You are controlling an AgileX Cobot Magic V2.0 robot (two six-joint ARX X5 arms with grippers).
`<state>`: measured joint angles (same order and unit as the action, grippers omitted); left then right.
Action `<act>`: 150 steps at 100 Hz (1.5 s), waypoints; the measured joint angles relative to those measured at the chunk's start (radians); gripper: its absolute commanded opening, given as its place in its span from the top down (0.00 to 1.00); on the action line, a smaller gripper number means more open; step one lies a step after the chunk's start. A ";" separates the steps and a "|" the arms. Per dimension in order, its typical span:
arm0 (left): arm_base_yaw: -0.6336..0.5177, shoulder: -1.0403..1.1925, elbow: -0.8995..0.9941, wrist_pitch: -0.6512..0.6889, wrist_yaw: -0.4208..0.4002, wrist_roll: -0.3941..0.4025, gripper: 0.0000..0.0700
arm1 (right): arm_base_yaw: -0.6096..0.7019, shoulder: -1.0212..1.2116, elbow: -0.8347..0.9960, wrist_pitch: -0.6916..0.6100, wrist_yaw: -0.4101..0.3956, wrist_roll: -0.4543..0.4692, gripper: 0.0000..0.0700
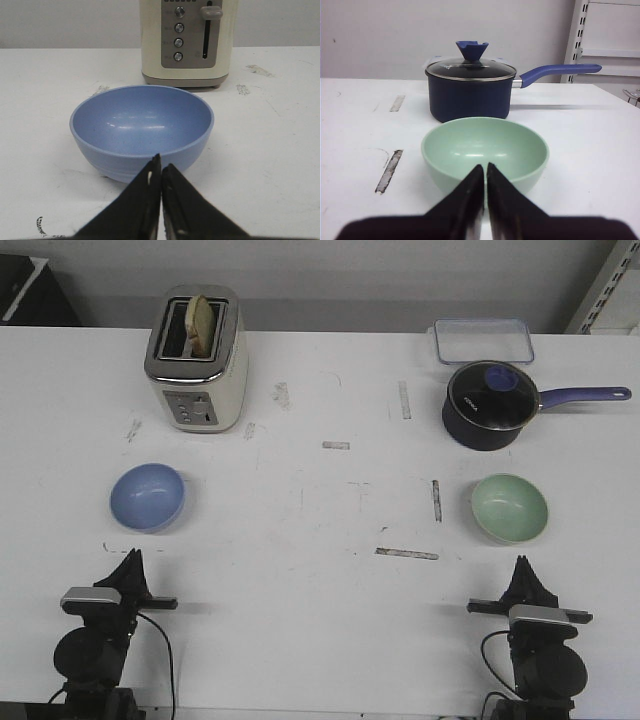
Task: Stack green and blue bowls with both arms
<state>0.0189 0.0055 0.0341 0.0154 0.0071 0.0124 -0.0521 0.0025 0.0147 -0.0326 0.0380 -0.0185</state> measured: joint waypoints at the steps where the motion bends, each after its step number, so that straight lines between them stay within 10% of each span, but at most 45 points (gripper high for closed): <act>1: 0.000 0.000 0.000 0.000 0.000 0.000 1.00 | 0.000 0.000 0.000 0.000 0.000 0.000 0.99; 150: 0.000 0.000 0.000 0.000 0.000 -0.003 1.00 | 0.000 0.036 0.119 0.095 0.043 -0.016 0.99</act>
<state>0.0189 0.0055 0.0341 0.0151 0.0071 0.0093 -0.0525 0.0383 0.1341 0.0628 0.0807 -0.0341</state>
